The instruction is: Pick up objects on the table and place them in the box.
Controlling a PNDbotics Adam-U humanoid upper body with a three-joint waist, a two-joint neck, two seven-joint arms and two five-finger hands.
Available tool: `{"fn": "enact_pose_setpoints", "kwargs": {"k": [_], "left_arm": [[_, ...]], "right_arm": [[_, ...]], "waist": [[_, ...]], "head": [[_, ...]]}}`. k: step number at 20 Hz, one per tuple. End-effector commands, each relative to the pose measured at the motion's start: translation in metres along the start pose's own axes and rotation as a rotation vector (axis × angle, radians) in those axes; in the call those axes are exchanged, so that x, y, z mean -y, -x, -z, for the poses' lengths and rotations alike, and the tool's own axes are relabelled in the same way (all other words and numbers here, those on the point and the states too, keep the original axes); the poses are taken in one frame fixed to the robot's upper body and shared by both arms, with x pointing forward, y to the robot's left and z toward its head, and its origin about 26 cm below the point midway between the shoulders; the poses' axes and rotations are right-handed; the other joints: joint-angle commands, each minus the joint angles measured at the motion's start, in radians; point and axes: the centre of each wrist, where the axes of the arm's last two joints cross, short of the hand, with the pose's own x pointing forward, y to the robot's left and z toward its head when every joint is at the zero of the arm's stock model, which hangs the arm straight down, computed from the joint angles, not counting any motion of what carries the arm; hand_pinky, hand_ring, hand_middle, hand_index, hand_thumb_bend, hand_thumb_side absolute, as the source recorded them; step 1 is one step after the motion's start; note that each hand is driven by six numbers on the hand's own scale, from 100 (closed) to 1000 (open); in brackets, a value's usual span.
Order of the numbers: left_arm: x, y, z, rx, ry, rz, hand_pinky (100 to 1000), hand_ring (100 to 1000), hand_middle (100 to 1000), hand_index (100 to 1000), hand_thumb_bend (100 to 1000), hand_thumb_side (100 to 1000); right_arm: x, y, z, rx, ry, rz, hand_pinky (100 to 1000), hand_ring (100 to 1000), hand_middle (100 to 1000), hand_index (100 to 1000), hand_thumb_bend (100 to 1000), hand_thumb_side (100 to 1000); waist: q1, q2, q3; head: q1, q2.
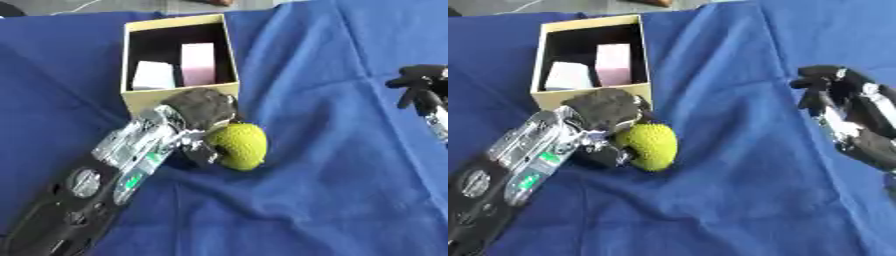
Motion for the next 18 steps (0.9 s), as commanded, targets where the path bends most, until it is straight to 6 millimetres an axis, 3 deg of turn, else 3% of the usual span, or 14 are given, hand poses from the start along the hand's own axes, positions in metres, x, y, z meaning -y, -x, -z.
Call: {"fn": "enact_pose_setpoints", "kwargs": {"k": [1,6,12,15,18], "left_arm": [[-0.010,0.000,-0.007,0.010,-0.048,-0.034,502,480,454,589,100,148],[-0.046,-0.005,-0.041,0.078,-0.106,-0.083,490,473,445,587,100,273],[-0.100,0.004,-0.110,0.091,-0.242,-0.132,476,462,419,562,100,307],[-0.118,0.020,-0.130,0.039,-0.281,-0.164,476,462,419,561,100,309],[-0.133,0.040,-0.137,-0.044,-0.309,-0.205,477,463,448,559,100,322]], "right_arm": [[0.005,-0.005,0.001,0.012,0.002,-0.021,1000,809,476,818,100,523],[0.006,-0.005,-0.001,0.006,0.005,-0.028,1000,809,476,818,100,523],[0.008,-0.005,-0.002,0.006,0.014,-0.034,1000,810,476,818,100,523],[0.009,-0.006,-0.001,0.009,0.014,-0.035,1000,810,476,817,100,523],[0.010,-0.006,-0.002,0.011,0.012,-0.037,1000,810,476,817,100,524]], "waist": [[-0.003,-0.018,0.000],[0.002,-0.022,0.006],[0.004,-0.027,0.017],[0.003,-0.030,0.019],[0.002,-0.034,0.021]], "head": [[-0.004,0.002],[-0.015,0.003],[-0.033,0.000],[-0.042,0.003],[-0.048,0.006]]}}
